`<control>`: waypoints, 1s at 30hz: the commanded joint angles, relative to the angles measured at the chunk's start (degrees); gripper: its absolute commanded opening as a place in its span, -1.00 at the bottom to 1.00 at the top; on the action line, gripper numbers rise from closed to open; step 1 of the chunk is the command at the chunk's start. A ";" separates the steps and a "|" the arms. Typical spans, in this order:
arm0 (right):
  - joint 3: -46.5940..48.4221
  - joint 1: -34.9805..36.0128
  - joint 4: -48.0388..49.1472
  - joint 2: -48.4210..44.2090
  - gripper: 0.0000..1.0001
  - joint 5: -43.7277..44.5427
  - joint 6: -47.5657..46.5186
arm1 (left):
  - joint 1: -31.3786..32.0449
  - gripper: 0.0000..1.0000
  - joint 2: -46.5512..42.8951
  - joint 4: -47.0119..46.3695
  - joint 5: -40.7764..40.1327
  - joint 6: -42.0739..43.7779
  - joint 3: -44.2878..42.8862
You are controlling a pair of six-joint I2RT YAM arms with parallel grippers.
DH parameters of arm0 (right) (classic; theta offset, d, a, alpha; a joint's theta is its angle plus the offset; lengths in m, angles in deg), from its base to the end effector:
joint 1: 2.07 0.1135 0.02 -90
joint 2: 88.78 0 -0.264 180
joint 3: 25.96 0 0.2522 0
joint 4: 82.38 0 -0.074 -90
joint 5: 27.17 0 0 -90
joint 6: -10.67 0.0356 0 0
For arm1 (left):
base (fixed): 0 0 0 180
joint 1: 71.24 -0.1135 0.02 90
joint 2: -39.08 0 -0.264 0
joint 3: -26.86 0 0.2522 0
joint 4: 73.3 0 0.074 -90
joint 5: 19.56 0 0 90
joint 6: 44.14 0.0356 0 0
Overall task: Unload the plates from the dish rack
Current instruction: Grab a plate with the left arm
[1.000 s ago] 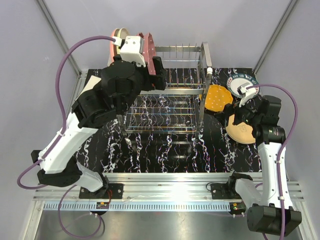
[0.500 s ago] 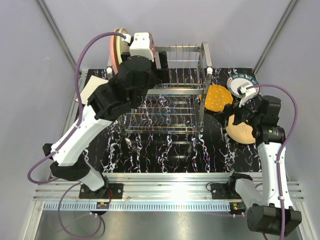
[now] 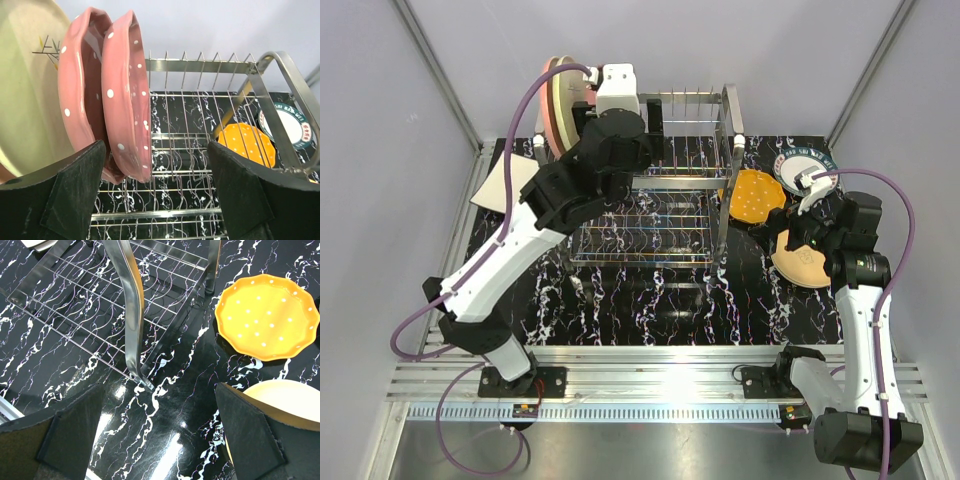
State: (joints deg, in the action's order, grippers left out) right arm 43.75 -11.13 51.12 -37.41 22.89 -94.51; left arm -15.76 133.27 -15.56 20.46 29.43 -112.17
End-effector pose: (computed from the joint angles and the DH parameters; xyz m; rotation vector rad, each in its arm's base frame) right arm 0.1852 -0.0064 0.3513 -0.5203 1.8967 0.4411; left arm 0.1996 -0.2421 0.5330 -0.0255 1.7168 -0.1458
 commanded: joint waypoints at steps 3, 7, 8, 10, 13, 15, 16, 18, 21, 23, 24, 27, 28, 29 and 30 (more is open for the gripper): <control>0.04 -0.26 1.97 -0.93 0.99 0.92 0.06 | -0.46 0.71 1.43 -3.64 -4.42 2.01 -2.52; 0.04 -0.17 1.97 -0.93 0.99 1.10 0.06 | -0.73 0.70 2.66 -4.00 -5.57 2.27 -2.87; -0.04 -0.17 2.06 -1.01 1.00 1.10 0.15 | -0.73 0.69 2.84 -4.34 -5.83 2.54 -2.87; 0.04 -0.26 1.97 -1.01 0.99 1.18 0.15 | -0.82 0.68 3.19 -5.14 -7.14 2.98 -2.87; 0.04 -0.26 1.97 -1.01 1.00 1.27 0.06 | -0.73 0.65 4.15 -6.28 -8.99 4.29 -2.87; -0.04 -0.26 1.97 -1.10 0.99 1.36 0.06 | -0.82 0.64 4.68 -7.16 -10.57 5.09 -2.96; -0.04 -0.17 2.06 -1.19 0.99 1.36 0.15 | -0.82 0.63 5.38 -7.86 -11.36 5.52 -2.87; 0.04 -0.26 1.97 -1.19 0.99 1.45 0.06 | -0.82 0.61 6.09 -8.91 -13.73 6.23 -2.96; 0.04 -0.26 2.06 -1.10 0.99 1.54 0.15 | -0.82 0.60 7.84 -11.81 -16.89 8.86 -2.78; 0.04 -0.26 2.06 -1.19 0.99 1.71 0.06 | -0.90 0.60 8.29 -14.27 -18.05 11.06 -2.26; 0.04 -0.26 2.06 -1.19 0.99 1.71 0.06 | -0.90 0.59 8.72 -15.15 -19.10 11.85 -2.17; -0.04 -0.26 1.88 -1.28 1.00 1.89 0.06 | -0.99 0.57 9.17 -18.84 -20.33 15.27 -1.12; 0.04 -0.26 1.97 -1.19 0.99 1.89 0.06 | -0.99 0.56 9.17 -21.37 -20.60 17.63 -0.59; -0.04 -0.26 1.88 -1.19 0.99 1.89 -0.02 | -1.25 0.54 9.25 -22.53 -20.77 18.44 -0.24; 0.04 -0.26 1.88 -1.28 0.99 1.97 -0.03 | -1.34 0.53 9.43 -23.50 -21.30 19.32 0.46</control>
State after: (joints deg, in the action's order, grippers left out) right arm 43.70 -11.13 51.12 -37.78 23.41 -94.51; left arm -16.44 142.52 -30.33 2.45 43.86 -112.35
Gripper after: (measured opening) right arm 0.994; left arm 0.773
